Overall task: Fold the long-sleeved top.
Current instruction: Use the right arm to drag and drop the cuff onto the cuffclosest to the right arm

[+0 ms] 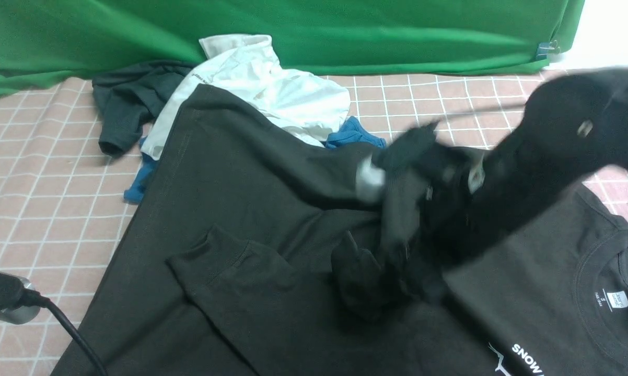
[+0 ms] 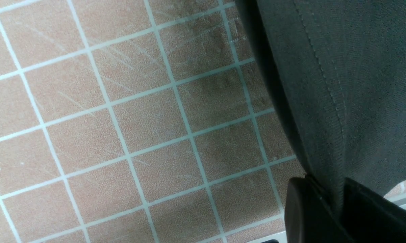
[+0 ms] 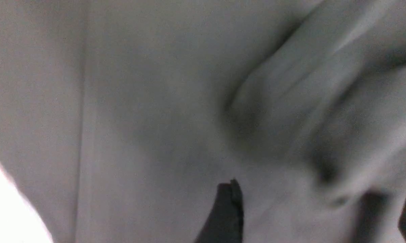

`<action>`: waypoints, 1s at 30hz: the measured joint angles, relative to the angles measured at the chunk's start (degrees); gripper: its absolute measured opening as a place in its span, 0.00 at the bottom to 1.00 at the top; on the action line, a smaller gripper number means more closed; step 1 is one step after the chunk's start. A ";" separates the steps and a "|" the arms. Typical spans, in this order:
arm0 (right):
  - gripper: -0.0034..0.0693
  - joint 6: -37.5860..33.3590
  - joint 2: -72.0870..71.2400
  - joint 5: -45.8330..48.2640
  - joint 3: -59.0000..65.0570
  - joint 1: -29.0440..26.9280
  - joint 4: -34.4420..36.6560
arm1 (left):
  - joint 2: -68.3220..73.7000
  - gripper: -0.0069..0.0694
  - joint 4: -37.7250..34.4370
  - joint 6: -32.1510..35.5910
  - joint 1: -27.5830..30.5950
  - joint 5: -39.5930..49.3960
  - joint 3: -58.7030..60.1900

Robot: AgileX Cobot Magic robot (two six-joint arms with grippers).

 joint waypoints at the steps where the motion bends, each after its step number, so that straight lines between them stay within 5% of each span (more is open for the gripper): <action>1: 0.86 3.50 -0.09 -2.07 -1.23 -0.92 -0.13 | 0.00 0.10 0.00 -0.07 0.00 0.00 0.00; 3: 0.73 5.13 0.49 -5.76 -3.27 -1.93 -0.30 | 0.00 0.10 0.00 -0.20 0.00 0.00 0.00; 6: 0.68 3.02 3.02 -6.01 -5.96 -1.96 0.94 | 0.00 0.10 -0.25 0.36 0.00 0.00 0.00; 13: 0.97 -3.95 13.55 5.86 -14.73 -1.43 4.38 | 0.00 0.10 -0.57 0.68 0.00 0.00 0.00; 17: 0.98 -4.70 15.87 6.85 -16.06 -0.77 4.74 | 0.00 0.10 -0.59 0.88 0.00 0.00 0.00; 27: 0.80 -5.91 20.07 5.98 -16.26 1.54 5.16 | 0.00 0.10 -0.63 0.93 0.00 0.00 0.00; 30: 0.65 -6.61 20.07 4.08 -16.26 1.80 5.28 | 0.00 0.10 -0.63 0.93 0.00 0.00 0.00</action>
